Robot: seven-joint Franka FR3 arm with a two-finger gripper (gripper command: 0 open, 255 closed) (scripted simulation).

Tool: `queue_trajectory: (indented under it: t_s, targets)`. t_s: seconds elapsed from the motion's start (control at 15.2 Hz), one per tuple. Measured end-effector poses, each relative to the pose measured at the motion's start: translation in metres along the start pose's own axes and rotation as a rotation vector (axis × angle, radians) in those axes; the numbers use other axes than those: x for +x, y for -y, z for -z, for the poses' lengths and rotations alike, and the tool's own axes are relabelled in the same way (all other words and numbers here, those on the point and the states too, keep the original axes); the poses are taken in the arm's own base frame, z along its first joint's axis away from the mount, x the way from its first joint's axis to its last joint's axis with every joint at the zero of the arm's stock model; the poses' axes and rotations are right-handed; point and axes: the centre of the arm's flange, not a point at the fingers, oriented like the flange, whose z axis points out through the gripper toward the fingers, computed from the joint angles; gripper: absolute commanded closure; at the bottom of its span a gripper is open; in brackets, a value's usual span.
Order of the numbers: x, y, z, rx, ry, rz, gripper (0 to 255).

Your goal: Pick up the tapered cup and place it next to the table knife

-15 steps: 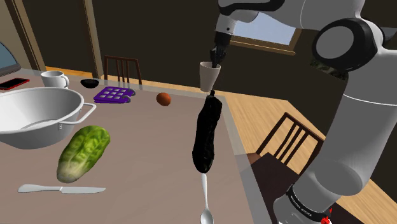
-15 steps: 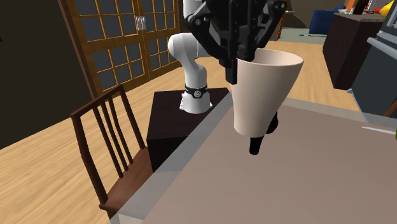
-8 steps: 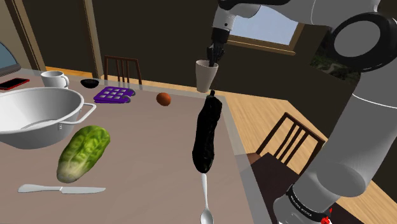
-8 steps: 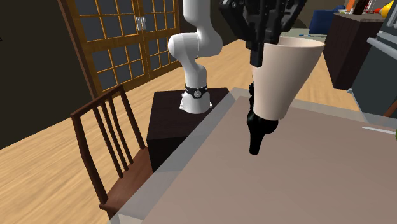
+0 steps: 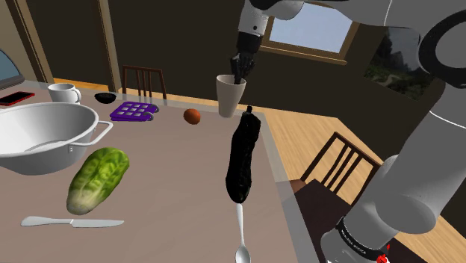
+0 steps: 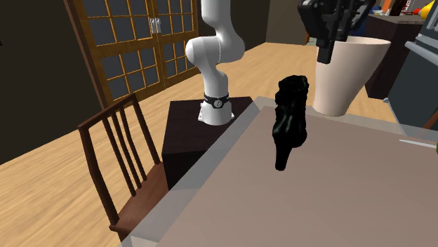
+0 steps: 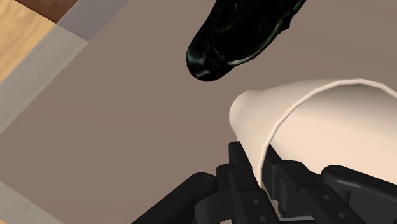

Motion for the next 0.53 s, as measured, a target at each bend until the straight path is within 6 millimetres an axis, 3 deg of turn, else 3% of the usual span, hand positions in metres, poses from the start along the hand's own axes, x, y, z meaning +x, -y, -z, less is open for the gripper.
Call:
queue_trajectory:
  t_s: [0.53]
  targets:
    - [-0.027,0.105,-0.015,-0.001,0.0,0.001,255]
